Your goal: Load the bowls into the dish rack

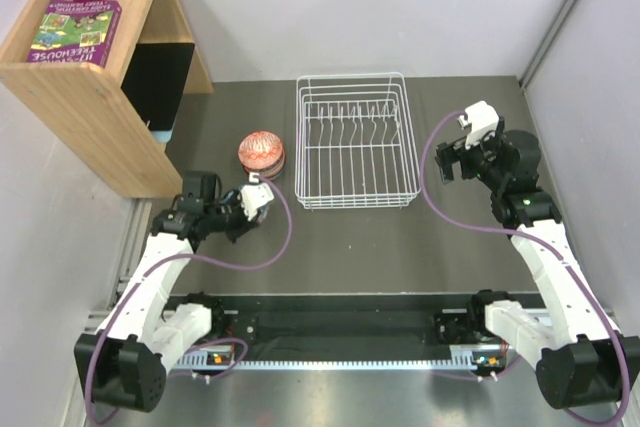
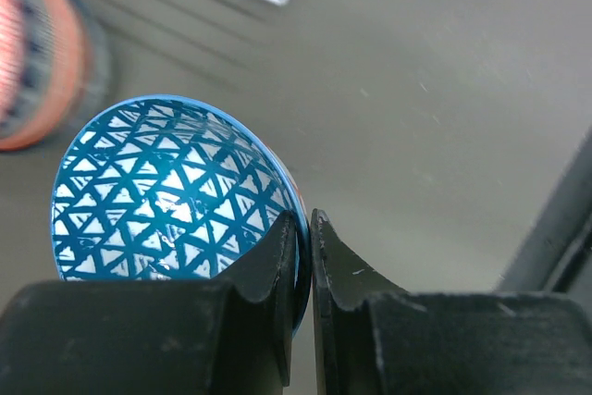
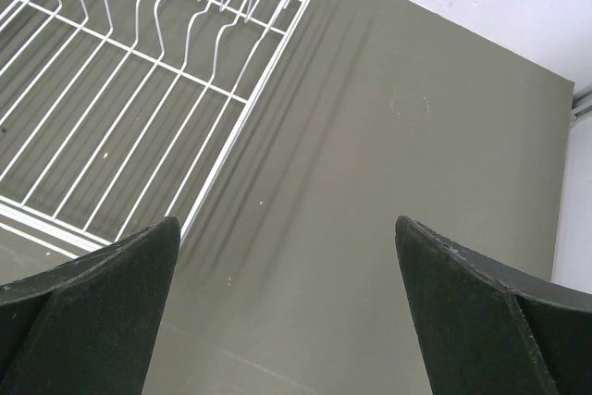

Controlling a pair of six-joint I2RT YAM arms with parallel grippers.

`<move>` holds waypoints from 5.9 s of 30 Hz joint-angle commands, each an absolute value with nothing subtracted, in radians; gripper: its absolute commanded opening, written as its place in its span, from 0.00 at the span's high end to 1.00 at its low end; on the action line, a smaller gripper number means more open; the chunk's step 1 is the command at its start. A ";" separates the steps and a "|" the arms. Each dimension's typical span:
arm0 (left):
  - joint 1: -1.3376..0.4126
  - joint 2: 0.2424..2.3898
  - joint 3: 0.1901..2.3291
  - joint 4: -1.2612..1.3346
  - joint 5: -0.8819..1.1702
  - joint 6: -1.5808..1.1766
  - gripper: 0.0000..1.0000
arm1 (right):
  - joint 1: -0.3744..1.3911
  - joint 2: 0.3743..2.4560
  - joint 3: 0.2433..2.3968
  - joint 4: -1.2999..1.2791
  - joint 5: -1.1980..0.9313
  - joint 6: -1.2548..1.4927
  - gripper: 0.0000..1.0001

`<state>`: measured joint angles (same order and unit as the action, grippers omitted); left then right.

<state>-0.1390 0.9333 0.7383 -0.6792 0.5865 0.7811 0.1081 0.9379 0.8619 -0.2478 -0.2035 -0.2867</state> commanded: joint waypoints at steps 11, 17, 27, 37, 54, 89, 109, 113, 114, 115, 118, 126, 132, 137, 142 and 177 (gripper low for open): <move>-0.150 0.997 0.598 -0.539 0.589 0.807 1.00 | 0.078 0.914 0.859 -0.224 -0.227 -0.291 0.00; -0.153 0.989 0.545 -0.473 0.566 0.788 1.00 | 0.074 0.913 0.856 -0.224 -0.236 -0.291 0.00; -0.155 0.973 0.528 -0.480 0.564 0.804 0.56 | 0.067 0.907 0.854 -0.224 -0.247 -0.295 0.00; -0.155 0.925 0.589 -0.540 0.578 0.770 0.39 | 0.066 0.904 0.850 -0.227 -0.259 -0.299 0.00; -0.056 0.998 0.673 -0.476 0.342 0.460 0.31 | 0.064 0.882 0.844 -0.230 -0.294 -0.302 0.00; 0.141 1.370 0.798 -0.614 0.554 0.518 0.89 | 0.063 0.882 0.848 -0.242 -0.328 -0.307 0.00; 0.077 1.301 1.075 -0.776 0.919 0.635 1.00 | 0.103 1.060 1.117 -0.457 -0.733 -0.242 0.01; -0.053 1.374 1.184 -0.769 0.956 0.627 1.00 | 0.159 1.143 1.160 -0.459 -0.827 -0.189 0.00; -0.084 1.385 1.213 -0.756 0.956 0.627 1.00 | 0.184 1.163 1.178 -0.466 -0.847 -0.173 0.00; -0.142 1.397 1.229 -0.743 0.959 0.638 1.00 | 0.195 1.205 1.187 -0.472 -0.870 -0.167 0.00; -0.231 1.460 1.304 -0.732 0.988 0.661 1.00 | 0.210 1.299 1.223 -0.503 -0.991 -0.143 0.00; -0.371 1.552 1.405 -0.496 0.959 0.562 1.00 | 0.224 1.485 1.290 -0.537 -1.203 -0.137 0.00; -0.446 1.606 1.443 -0.452 0.876 0.511 1.00 | 0.241 1.578 1.316 -0.569 -1.307 -0.150 0.00; -0.466 1.650 1.477 -0.465 0.856 0.514 1.00 | 0.262 1.601 1.313 -0.572 -1.347 -0.153 0.00; -0.485 1.674 1.508 -0.477 0.839 0.514 1.00 | 0.273 1.632 1.325 -0.586 -1.385 -0.156 0.00; -0.566 1.574 1.496 -0.417 0.635 0.433 1.00 | 0.229 1.893 1.528 -0.942 -1.476 -0.436 0.01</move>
